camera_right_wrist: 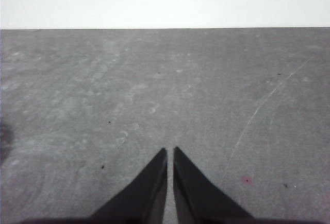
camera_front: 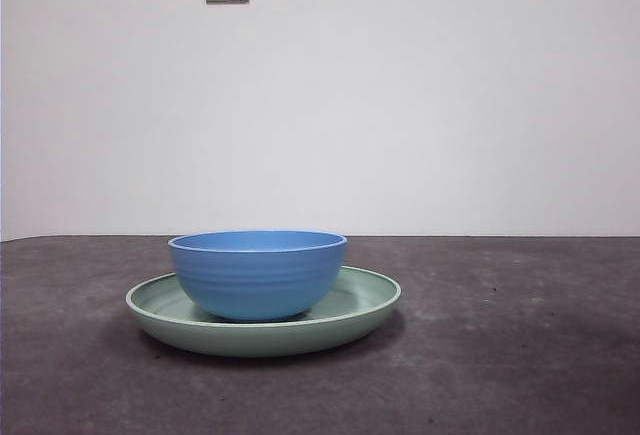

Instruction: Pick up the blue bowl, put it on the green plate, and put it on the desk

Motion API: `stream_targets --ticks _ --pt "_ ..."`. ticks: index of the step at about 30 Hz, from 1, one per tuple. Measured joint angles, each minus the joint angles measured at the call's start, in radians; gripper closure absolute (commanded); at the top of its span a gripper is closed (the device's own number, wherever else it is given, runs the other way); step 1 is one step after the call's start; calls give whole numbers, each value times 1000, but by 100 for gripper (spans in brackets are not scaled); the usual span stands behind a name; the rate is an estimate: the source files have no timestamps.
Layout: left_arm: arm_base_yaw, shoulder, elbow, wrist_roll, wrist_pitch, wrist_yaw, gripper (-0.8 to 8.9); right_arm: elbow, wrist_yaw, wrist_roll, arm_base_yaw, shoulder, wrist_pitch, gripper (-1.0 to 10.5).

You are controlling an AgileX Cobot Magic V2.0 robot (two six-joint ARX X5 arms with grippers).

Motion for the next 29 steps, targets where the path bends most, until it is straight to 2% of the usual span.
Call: stream_targets --ticks 6,29 --pt "0 0 0 0 0 0 786 0 22 -13 0 0 -2 931" --pt "0 0 0 0 0 0 786 0 22 -18 0 0 0 931"
